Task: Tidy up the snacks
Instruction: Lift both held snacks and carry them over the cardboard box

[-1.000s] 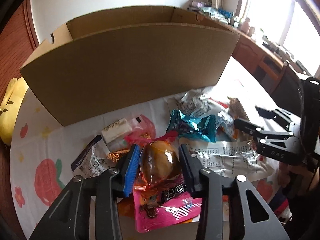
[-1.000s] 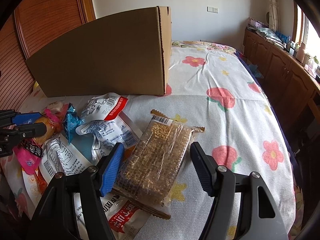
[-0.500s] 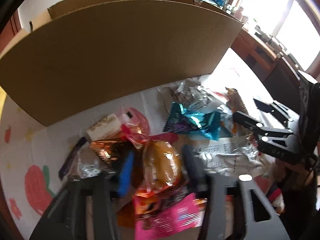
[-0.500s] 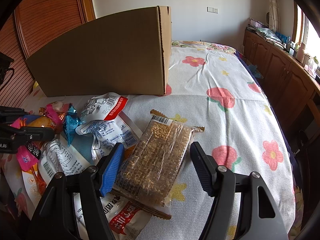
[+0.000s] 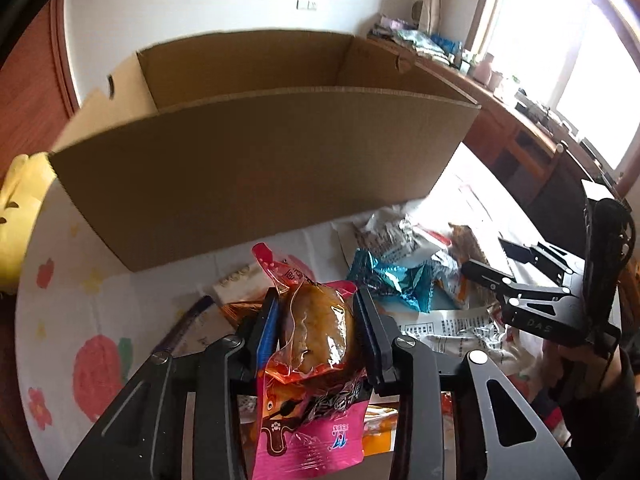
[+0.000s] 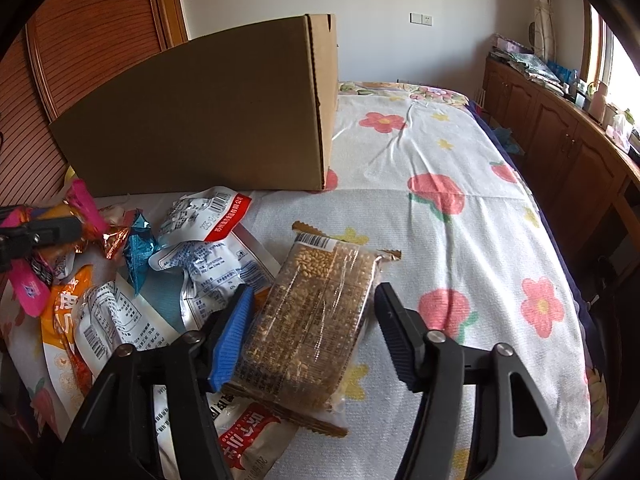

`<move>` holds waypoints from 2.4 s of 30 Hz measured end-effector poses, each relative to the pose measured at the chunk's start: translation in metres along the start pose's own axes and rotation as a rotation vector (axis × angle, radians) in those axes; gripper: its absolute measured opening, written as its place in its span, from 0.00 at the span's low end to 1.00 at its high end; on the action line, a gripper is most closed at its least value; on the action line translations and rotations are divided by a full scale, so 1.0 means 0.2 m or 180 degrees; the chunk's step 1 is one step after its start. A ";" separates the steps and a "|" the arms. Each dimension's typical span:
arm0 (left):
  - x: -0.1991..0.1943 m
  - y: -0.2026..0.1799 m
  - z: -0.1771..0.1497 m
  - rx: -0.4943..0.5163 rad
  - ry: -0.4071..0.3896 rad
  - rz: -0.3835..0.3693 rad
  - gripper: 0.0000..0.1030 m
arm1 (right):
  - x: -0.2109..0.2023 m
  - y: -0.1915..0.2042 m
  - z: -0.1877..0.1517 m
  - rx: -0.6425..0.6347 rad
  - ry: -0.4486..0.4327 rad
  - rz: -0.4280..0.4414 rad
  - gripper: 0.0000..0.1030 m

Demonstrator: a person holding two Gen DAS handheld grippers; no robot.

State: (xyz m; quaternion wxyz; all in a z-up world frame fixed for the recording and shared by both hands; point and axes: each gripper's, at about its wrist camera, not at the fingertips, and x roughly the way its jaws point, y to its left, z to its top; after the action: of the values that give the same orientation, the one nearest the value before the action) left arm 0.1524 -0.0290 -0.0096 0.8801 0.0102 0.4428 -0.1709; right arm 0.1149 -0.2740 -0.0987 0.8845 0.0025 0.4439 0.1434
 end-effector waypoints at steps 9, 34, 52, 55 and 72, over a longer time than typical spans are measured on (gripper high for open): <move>-0.08 -0.06 -0.04 0.0057 -0.0265 0.0044 0.37 | -0.05 -0.06 -0.02 -0.0058 0.0013 -0.0005 0.43; -0.19 -0.02 -0.10 0.0081 -0.0580 0.0021 0.37 | -0.31 0.09 0.04 -0.0242 -0.0365 0.0191 0.43; -0.26 0.01 -0.05 0.0194 -0.0834 0.0188 0.37 | -0.44 0.26 0.31 -0.0533 -0.0690 0.0382 0.43; -0.23 0.01 -0.04 0.0222 -0.0844 0.0216 0.37 | -0.42 0.27 0.36 -0.0547 -0.0736 0.0393 0.43; -0.12 0.11 0.13 0.0211 -0.0871 0.0227 0.37 | -0.21 0.35 0.69 -0.0628 -0.0863 0.0593 0.43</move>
State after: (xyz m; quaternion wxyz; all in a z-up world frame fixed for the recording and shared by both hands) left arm 0.1666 -0.0068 0.0224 0.9370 0.0316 0.3121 -0.1538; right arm 0.1832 -0.2005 0.0270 0.9150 -0.0238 0.3023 0.2660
